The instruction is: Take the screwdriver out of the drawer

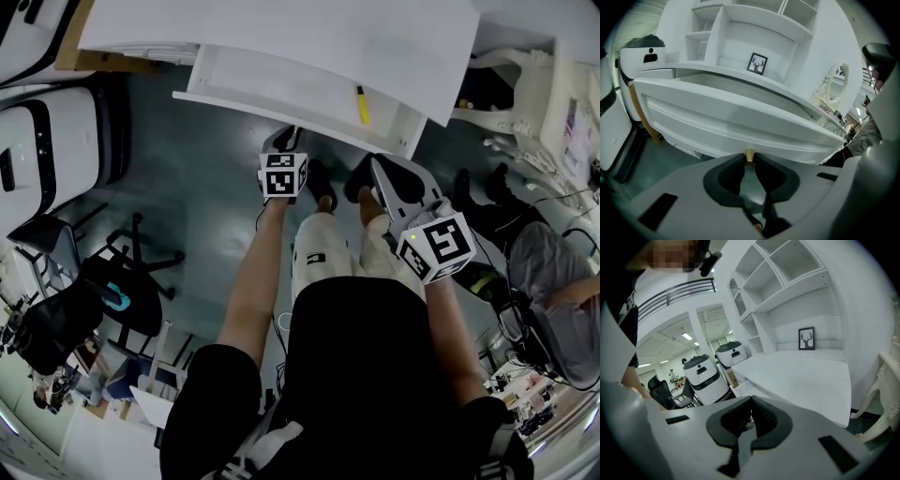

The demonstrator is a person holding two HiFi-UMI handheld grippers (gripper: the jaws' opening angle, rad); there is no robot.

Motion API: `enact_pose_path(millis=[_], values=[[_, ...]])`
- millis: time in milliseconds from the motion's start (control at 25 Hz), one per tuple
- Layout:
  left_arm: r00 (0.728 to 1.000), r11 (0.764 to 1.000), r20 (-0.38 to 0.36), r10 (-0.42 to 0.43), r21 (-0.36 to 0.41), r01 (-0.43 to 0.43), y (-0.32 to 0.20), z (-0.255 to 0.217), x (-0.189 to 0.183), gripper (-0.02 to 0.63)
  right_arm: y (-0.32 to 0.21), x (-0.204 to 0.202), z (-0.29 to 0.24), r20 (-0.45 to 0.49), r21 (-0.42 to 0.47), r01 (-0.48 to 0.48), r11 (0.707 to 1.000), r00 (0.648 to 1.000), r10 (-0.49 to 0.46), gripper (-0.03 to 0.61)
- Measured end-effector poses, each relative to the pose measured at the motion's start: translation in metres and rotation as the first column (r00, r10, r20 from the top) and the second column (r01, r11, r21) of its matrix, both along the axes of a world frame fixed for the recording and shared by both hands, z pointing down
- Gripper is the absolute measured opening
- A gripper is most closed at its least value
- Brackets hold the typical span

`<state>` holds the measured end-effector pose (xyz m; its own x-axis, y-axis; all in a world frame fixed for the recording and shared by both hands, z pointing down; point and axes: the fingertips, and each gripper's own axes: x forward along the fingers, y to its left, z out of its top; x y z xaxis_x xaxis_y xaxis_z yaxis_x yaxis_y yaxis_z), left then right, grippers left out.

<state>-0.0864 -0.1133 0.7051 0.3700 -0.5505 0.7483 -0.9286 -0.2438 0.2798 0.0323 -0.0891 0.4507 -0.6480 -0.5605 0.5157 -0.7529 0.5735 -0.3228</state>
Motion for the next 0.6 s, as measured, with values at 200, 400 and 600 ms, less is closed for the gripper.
enact_pose_path(millis=[200,400,600], values=[[1.0,1.0,-0.013,-0.01,-0.019,0.01,0.018,0.002,-0.008,0.084,0.002,-0.004,0.002,-0.003,-0.008,0.005,1.0,1.0,-0.005,0.017],[0.999,0.999,-0.021,-0.028,-0.035,0.027,0.038,0.001,-0.013,0.084,0.002,-0.003,0.003,-0.015,-0.014,0.012,1.0,1.0,-0.013,0.017],[0.999,0.999,-0.023,-0.025,-0.045,0.024,0.048,0.002,-0.017,0.084,0.003,-0.001,0.007,-0.023,-0.028,0.012,1.0,1.0,-0.012,0.017]])
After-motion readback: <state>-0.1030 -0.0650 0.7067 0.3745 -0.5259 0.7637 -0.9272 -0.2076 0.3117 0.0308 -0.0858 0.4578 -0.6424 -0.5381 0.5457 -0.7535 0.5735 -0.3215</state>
